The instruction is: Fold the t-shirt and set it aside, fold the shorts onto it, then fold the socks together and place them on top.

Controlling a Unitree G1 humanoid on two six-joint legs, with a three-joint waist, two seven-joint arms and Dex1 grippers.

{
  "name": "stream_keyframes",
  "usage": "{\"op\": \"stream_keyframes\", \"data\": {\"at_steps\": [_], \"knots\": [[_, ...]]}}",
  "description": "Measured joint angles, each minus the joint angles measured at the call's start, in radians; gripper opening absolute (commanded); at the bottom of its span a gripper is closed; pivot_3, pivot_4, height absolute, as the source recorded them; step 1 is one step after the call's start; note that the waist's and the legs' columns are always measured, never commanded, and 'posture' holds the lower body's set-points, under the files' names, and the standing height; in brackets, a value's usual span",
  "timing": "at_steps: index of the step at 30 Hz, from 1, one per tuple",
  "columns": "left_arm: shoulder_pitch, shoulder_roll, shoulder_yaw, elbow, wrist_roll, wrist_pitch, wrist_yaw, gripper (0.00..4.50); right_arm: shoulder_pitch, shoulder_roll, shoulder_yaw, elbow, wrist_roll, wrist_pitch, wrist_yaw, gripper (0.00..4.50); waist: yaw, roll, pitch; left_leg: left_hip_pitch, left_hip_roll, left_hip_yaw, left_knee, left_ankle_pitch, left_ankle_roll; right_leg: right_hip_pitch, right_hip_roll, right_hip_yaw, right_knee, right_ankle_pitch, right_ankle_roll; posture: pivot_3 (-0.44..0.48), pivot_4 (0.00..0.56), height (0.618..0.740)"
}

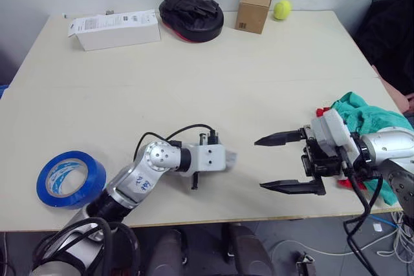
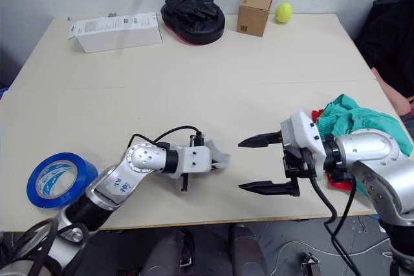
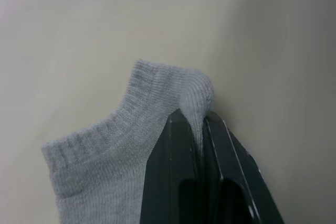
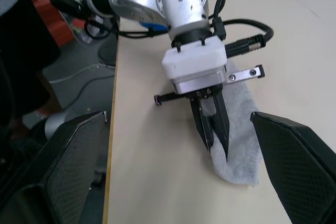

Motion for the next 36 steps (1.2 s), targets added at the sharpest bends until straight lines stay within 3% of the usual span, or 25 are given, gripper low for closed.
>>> {"op": "stream_keyframes", "data": {"at_steps": [8,11,18,22,27,33,35,36], "knots": [[0.027,-0.005,0.015,0.003,-0.010,-0.029,-0.052,0.01,0.015,0.000,-0.001,0.009,-0.047,-0.035,-0.021,4.50,0.000,0.000,0.000,0.002,0.000,0.000,0.002,0.002,0.000,0.002,0.000,0.001,0.002,0.001,0.002,0.000,0.150,0.740],[0.042,0.005,0.028,-0.008,-0.025,-0.029,-0.073,0.75,0.009,0.000,-0.001,0.027,-0.062,-0.048,-0.022,4.50,0.001,0.000,0.000,0.002,0.000,0.000,0.002,0.002,0.000,0.002,0.000,0.001,0.002,0.001,0.002,0.000,0.150,0.740],[0.097,0.018,0.100,-0.078,-0.101,0.075,-0.107,3.06,-0.031,0.010,0.032,0.061,-0.087,-0.057,-0.024,4.50,0.000,0.000,0.000,0.002,0.000,0.000,0.002,0.002,0.000,0.001,0.000,0.000,0.003,0.001,0.002,0.000,0.150,0.740],[0.160,0.082,0.188,-0.187,-0.192,0.188,-0.132,4.42,-0.046,0.015,0.042,0.089,-0.099,-0.062,-0.021,4.50,-0.003,0.000,0.000,0.002,0.001,0.000,0.001,0.003,-0.001,0.001,0.000,0.000,0.004,0.001,0.001,0.000,0.150,0.740],[0.320,0.245,0.355,-0.307,-0.322,0.243,-0.204,4.47,-0.051,0.021,0.066,0.098,-0.112,-0.079,-0.015,4.50,-0.005,0.000,0.000,0.003,0.002,-0.001,0.000,0.003,-0.002,0.001,0.000,0.000,0.004,0.000,0.000,0.000,0.150,0.740],[0.464,0.391,0.550,-0.320,-0.417,0.237,-0.273,4.47,-0.059,0.046,0.097,0.125,-0.149,-0.111,-0.018,4.50,-0.002,0.000,0.000,0.003,0.000,-0.002,0.000,0.003,-0.003,0.002,-0.003,-0.002,0.003,-0.005,-0.009,0.000,0.150,0.740],[0.485,0.418,0.604,-0.297,-0.430,0.223,-0.288,4.50,-0.069,0.063,0.119,0.137,-0.165,-0.121,-0.020,4.11,-0.002,0.000,0.000,0.003,0.000,-0.002,-0.001,0.003,-0.002,0.001,-0.004,-0.002,0.003,-0.005,-0.010,0.000,0.150,0.740],[0.492,0.430,0.628,-0.281,-0.434,0.212,-0.292,4.30,-0.076,0.071,0.126,0.145,-0.170,-0.124,-0.021,3.83,-0.002,0.000,0.000,0.003,0.000,-0.002,-0.001,0.003,-0.003,0.001,-0.005,-0.002,0.003,-0.006,-0.011,0.000,0.150,0.740]]}}
